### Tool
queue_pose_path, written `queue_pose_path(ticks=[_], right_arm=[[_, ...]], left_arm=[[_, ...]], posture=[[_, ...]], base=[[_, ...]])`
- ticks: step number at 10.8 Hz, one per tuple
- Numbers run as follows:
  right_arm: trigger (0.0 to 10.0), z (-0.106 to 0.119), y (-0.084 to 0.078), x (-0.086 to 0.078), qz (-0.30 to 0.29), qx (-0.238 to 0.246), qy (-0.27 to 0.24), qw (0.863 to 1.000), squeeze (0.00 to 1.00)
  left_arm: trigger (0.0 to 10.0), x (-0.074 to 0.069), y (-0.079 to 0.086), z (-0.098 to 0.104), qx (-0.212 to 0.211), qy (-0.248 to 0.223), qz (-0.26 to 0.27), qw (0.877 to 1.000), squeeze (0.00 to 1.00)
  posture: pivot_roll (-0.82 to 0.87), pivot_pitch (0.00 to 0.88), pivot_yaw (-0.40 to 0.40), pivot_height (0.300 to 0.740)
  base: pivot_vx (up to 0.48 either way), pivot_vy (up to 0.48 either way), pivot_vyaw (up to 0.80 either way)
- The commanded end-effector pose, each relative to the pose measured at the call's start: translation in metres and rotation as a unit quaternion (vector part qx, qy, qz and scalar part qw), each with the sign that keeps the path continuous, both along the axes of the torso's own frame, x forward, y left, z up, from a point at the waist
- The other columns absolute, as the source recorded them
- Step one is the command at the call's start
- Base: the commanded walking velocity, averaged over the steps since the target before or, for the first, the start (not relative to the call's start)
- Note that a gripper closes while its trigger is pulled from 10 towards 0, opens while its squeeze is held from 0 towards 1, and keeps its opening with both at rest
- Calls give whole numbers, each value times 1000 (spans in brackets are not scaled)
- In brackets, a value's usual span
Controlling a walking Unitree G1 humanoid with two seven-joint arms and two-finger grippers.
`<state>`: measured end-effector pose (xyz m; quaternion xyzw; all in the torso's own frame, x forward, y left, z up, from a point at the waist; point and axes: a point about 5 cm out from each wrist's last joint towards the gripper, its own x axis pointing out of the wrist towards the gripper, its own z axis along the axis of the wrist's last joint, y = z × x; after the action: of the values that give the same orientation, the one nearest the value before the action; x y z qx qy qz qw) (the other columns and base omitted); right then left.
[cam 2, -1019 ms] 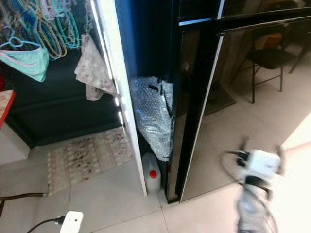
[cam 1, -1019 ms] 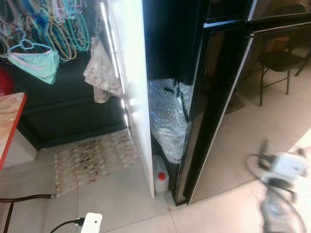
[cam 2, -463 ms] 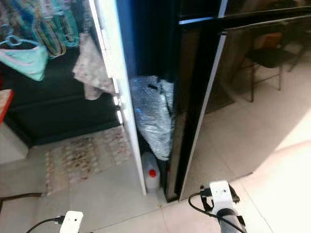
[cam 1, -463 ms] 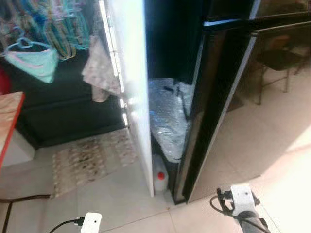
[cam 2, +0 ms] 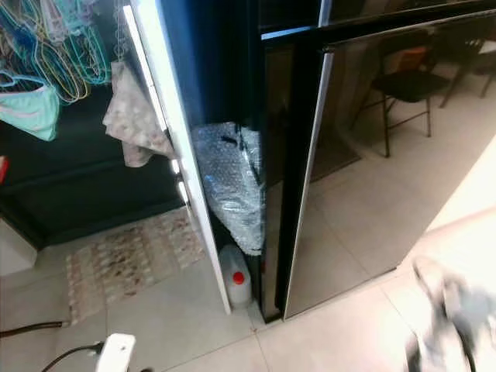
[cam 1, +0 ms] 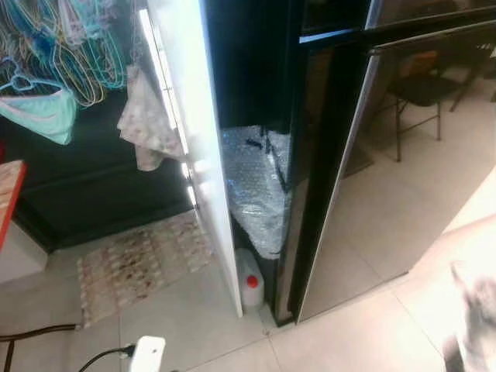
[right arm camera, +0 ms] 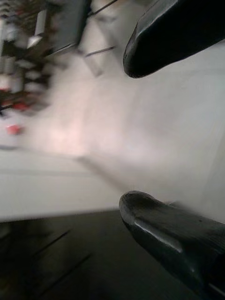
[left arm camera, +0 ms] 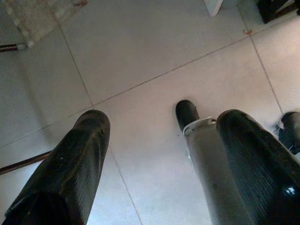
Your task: Restocking fridge
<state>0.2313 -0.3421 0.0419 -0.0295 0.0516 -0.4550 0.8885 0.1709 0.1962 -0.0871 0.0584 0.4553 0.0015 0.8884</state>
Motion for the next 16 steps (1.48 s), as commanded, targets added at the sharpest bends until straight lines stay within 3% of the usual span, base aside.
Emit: queue_pose_path(ticks=[1, 2, 3, 4, 5, 6, 7, 8, 10, 12, 13, 14, 16], right_arm=[[10000, 10, 13, 16, 58, -32, -11, 998, 0], [10000, 25, 62, 53, 259, -50, -46, 964, 0], [10000, 19, 89, 60, 360, -52, -30, 931, 0], [10000, -14, 120, 51, 465, 5, 47, 884, 0], [10000, -32, 117, 41, 455, 24, 103, 884, 0], [10000, -53, 107, 27, 412, 82, 166, 892, 0], [10000, -75, 106, 6, 409, 116, 235, 874, 0], [10000, -97, 99, -23, 362, 159, 307, 866, 0], [10000, -124, 83, -78, 168, 301, 314, 885, 0], [10000, -134, 77, -111, 95, 326, 321, 884, 0], [10000, -137, 78, -120, 87, 335, 325, 880, 0], [10000, -138, 87, -115, 109, 367, 293, 876, 0], [10000, -136, 98, -99, 150, 353, 309, 870, 0]], left_arm=[[10000, -8, 6, -3, 7, 14, 5, 1000, 0], [10000, -8, 7, -3, 7, 15, 7, 1000, 0], [10000, -9, 6, -3, 8, 16, 8, 1000, 0], [10000, -9, 6, -4, 7, 16, 10, 1000, 0], [10000, -10, 6, -4, 7, 16, 10, 1000, 0], [10000, -10, 6, -3, 7, 15, 11, 1000, 0], [10000, -9, 6, -3, 7, 15, 10, 1000, 0], [10000, -9, 6, -3, 7, 16, 10, 1000, 0], [10000, -9, 6, -3, 6, 15, 11, 1000, 0], [10000, -9, 6, -3, 7, 16, 10, 1000, 0], [10000, -8, 6, -3, 7, 16, 9, 1000, 0], [10000, -8, 6, -3, 7, 16, 9, 1000, 0], [10000, -9, 8, -3, 7, 17, 8, 1000, 0]], posture=[[-74, 0, 56, 740], [-79, 0, 56, 740], [-78, 0, 55, 740], [-73, 0, 51, 740], [-68, 0, 49, 740], [-72, 0, 51, 740], [-78, 0, 54, 740], [-75, 0, 52, 740], [-74, 0, 53, 740], [-76, 0, 56, 740], [-74, 0, 56, 740], [-68, 0, 57, 740], [-62, 0, 58, 740]], base=[[0, 0, 0], [0, 0, 0], [0, 0, 0], [0, 0, 0], [0, 0, 0], [0, 0, 0], [0, 0, 0], [0, 0, 0], [0, 0, 0], [0, 0, 0], [0, 0, 0], [0, 0, 0], [0, 0, 0]])
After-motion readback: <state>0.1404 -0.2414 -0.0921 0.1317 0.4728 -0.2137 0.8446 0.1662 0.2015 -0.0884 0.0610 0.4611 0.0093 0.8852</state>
